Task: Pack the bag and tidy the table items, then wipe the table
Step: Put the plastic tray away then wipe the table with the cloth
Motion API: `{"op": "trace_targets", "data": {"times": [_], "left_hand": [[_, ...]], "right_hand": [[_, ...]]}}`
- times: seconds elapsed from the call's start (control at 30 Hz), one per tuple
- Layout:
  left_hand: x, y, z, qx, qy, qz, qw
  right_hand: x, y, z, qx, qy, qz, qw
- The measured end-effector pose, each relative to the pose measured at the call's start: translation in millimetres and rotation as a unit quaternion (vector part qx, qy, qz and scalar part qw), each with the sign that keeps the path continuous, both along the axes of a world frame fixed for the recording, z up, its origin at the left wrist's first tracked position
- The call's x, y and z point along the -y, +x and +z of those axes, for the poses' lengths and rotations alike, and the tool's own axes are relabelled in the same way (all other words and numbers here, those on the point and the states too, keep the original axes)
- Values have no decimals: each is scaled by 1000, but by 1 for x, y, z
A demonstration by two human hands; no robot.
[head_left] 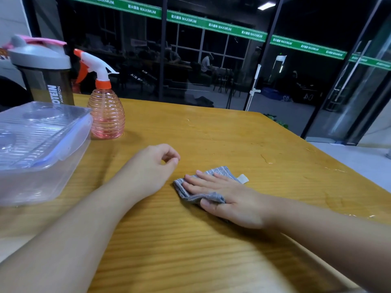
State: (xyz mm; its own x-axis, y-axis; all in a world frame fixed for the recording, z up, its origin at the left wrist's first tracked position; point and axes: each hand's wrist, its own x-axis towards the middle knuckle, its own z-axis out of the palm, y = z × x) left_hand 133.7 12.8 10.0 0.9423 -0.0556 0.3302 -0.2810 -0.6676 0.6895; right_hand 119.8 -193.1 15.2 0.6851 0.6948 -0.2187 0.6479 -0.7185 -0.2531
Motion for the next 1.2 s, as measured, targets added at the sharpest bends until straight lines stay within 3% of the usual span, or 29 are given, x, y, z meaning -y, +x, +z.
{"op": "trace_targets", "data": {"times": [0.13,0.33,0.67,0.87,1.2], "left_hand": [[3,1,-2,19,4,6,1000],[11,2,-3,48,7,36,998],[6,2,-2,36,-23,82,996],[10,9,-6,43,0,81,996],[11,9,-6,43,4,70,997]], "right_hand": [[-5,-15,0,23,-48,-22,998],[-26,-11,-7,26,-37,-96,994],[-22,102,-14,69,16,-290,954],[-18,143,-6,47,6,-259,965],[-10,111,-6,46,35,-153,987]]}}
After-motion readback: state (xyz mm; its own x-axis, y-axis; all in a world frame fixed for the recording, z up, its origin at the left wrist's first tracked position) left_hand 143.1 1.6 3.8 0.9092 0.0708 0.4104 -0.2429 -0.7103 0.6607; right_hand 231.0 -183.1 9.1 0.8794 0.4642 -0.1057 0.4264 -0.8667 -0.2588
